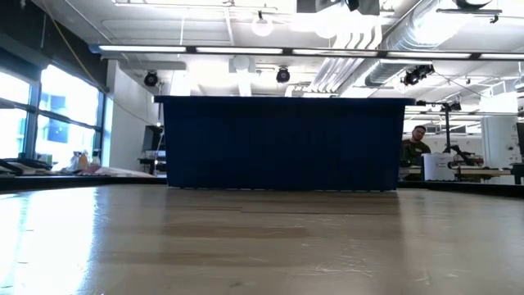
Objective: Sort blocks
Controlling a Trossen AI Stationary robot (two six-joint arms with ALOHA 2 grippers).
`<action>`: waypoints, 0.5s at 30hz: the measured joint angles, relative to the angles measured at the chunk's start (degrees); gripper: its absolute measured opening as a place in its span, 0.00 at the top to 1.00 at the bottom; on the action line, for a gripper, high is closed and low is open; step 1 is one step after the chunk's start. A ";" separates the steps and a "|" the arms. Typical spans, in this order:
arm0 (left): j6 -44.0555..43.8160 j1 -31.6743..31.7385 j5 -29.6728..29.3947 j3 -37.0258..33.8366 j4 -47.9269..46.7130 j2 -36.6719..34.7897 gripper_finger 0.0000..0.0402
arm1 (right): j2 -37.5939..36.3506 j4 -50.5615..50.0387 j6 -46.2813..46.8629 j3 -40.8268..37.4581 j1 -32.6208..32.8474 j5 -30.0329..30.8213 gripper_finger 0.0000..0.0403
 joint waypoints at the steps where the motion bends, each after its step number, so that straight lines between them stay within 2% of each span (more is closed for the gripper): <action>1: -0.76 0.92 0.69 0.00 -0.70 0.26 1.00 | 0.00 0.00 0.01 0.00 0.00 -0.02 0.99; 7: -6.38 12.88 0.68 -4.66 -4.21 1.44 1.00 | 0.00 -0.13 0.01 0.00 0.00 -0.02 0.99; 15: -13.84 34.24 7.80 -13.21 -6.53 0.22 1.00 | 0.00 -0.42 0.01 0.00 0.00 -0.02 0.99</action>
